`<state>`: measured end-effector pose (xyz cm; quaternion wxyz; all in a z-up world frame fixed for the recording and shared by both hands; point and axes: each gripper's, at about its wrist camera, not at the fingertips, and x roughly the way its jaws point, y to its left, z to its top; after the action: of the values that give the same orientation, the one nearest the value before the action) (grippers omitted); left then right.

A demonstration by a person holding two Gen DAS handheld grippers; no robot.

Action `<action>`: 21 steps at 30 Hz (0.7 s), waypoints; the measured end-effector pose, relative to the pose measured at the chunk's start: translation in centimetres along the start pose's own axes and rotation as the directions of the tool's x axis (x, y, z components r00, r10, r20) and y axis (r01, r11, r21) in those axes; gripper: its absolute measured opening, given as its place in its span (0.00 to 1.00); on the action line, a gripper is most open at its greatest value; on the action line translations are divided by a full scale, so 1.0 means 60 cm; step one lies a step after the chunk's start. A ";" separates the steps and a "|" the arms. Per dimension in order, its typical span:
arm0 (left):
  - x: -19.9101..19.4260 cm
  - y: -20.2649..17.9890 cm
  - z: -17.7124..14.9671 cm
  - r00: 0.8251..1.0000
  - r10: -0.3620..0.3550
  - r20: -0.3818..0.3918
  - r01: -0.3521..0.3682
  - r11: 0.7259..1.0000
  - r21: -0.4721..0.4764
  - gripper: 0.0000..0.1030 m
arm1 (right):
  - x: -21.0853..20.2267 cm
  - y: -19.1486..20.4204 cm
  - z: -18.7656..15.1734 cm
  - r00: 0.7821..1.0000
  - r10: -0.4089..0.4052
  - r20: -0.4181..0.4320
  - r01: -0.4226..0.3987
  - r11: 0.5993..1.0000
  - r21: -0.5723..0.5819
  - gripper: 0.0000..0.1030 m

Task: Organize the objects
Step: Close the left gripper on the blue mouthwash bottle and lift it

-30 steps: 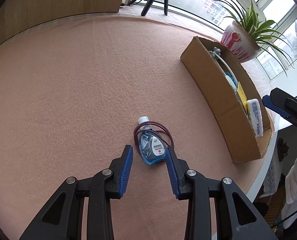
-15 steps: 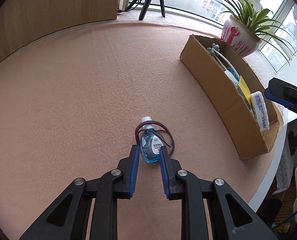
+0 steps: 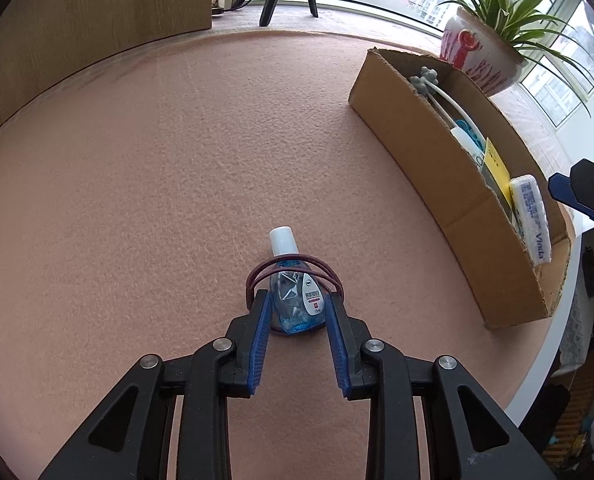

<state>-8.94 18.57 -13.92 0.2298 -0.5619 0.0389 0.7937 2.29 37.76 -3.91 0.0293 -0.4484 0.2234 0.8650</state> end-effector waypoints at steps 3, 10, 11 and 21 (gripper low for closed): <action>0.007 -0.001 0.000 1.000 -0.007 -0.004 0.007 1.000 0.000 0.29 | -0.001 0.001 -0.001 1.000 0.005 0.001 -0.005 1.000 -0.001 0.64; -0.008 0.013 -0.010 0.999 -0.041 0.001 0.041 0.999 -0.030 0.26 | 0.004 0.007 -0.006 1.000 0.009 -0.008 -0.009 1.000 -0.005 0.64; -0.012 0.014 -0.013 0.999 -0.048 0.001 0.048 0.998 -0.032 0.25 | 0.006 0.009 -0.006 1.000 0.013 -0.013 -0.013 1.000 -0.008 0.64; -0.044 0.062 -0.082 0.999 -0.054 0.003 0.054 0.994 -0.094 0.25 | 0.063 0.078 -0.019 0.991 0.062 -0.121 -0.078 0.989 -0.128 0.64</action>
<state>-5.45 12.85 -14.01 0.2245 -0.5726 -0.0139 0.7884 -0.25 32.50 -5.77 -0.0440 -0.4910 0.1823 0.8507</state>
